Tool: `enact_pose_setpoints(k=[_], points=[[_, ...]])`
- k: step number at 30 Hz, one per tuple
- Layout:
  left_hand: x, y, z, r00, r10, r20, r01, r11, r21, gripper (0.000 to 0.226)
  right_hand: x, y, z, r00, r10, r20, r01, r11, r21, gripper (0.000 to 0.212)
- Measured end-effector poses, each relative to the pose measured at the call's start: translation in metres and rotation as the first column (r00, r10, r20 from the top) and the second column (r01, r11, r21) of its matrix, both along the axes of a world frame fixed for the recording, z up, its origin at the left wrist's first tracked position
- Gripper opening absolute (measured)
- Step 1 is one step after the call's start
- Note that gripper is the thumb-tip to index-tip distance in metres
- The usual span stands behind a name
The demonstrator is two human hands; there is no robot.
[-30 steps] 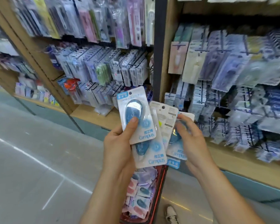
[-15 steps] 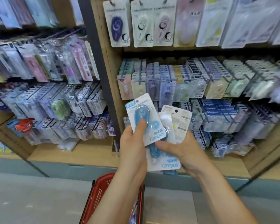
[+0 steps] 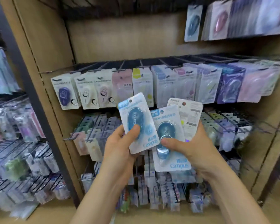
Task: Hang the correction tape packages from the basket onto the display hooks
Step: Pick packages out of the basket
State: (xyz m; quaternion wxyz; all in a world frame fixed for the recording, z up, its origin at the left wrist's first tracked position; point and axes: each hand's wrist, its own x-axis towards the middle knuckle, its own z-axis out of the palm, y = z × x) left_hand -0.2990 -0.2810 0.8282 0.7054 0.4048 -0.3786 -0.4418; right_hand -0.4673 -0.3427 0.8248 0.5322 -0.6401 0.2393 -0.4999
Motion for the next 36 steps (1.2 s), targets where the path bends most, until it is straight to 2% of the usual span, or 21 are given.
enact_pose_setpoints(k=[2, 5, 9, 12, 17, 22, 25, 27, 29, 32, 34, 36], points=[[-0.012, -0.018, 0.021, 0.999, -0.011, 0.040, 0.015, 0.996, -0.085, 0.048, -0.017, -0.018, 0.025, 0.999, -0.050, -0.022, 0.048, 0.996, -0.073, 0.087], [-0.026, -0.035, 0.051, 0.989, 0.031, 0.145, -0.004, 0.983, -0.182, 0.061, -0.038, -0.039, 0.063, 0.991, -0.112, -0.076, 0.094, 0.973, -0.212, 0.081], [-0.029, -0.058, 0.087, 0.935, 0.126, 0.331, -0.027, 0.957, -0.288, 0.058, -0.056, -0.064, 0.106, 0.998, -0.031, -0.060, 0.012, 0.955, -0.295, 0.081], [-0.031, -0.076, 0.119, 0.906, 0.170, 0.387, -0.027, 0.937, -0.349, 0.062, -0.058, -0.085, 0.133, 1.000, -0.009, 0.003, 0.010, 0.943, -0.334, 0.078], [-0.037, -0.117, 0.164, 0.909, 0.159, 0.386, 0.004, 0.921, -0.389, 0.053, -0.061, -0.122, 0.169, 0.995, 0.018, 0.100, 0.014, 0.951, -0.310, 0.072], [-0.054, -0.156, 0.196, 0.915, 0.005, 0.404, 0.142, 0.932, -0.334, 0.055, -0.085, -0.155, 0.189, 0.979, -0.138, 0.152, 0.172, 0.954, -0.247, 0.063], [-0.070, -0.177, 0.206, 0.903, -0.086, 0.420, 0.245, 0.908, -0.341, 0.059, -0.098, -0.172, 0.195, 0.968, -0.214, 0.133, 0.241, 0.942, -0.235, 0.084], [-0.080, -0.192, 0.205, 0.893, -0.118, 0.434, 0.284, 0.896, -0.341, 0.059, -0.101, -0.179, 0.198, 0.966, -0.229, 0.119, 0.251, 0.941, -0.228, 0.089], [-0.084, -0.209, 0.202, 0.896, -0.116, 0.428, 0.288, 0.886, -0.362, 0.056, -0.104, -0.186, 0.197, 0.957, -0.269, 0.111, 0.288, 0.931, -0.224, 0.090], [-0.086, -0.228, 0.207, 0.904, -0.107, 0.414, 0.284, 0.874, -0.394, 0.055, -0.106, -0.193, 0.196, 0.898, -0.414, 0.147, 0.438, 0.869, -0.231, 0.088], [-0.087, -0.237, 0.210, 0.873, -0.059, 0.484, 0.293, 0.857, -0.423, 0.060, -0.113, -0.199, 0.198, 0.871, -0.457, 0.181, 0.488, 0.848, -0.207, 0.082], [-0.092, -0.240, 0.216, 0.826, -0.007, 0.564, 0.315, 0.835, -0.452, 0.066, -0.120, -0.203, 0.199, 0.881, -0.444, 0.165, 0.472, 0.855, -0.215, 0.088]])
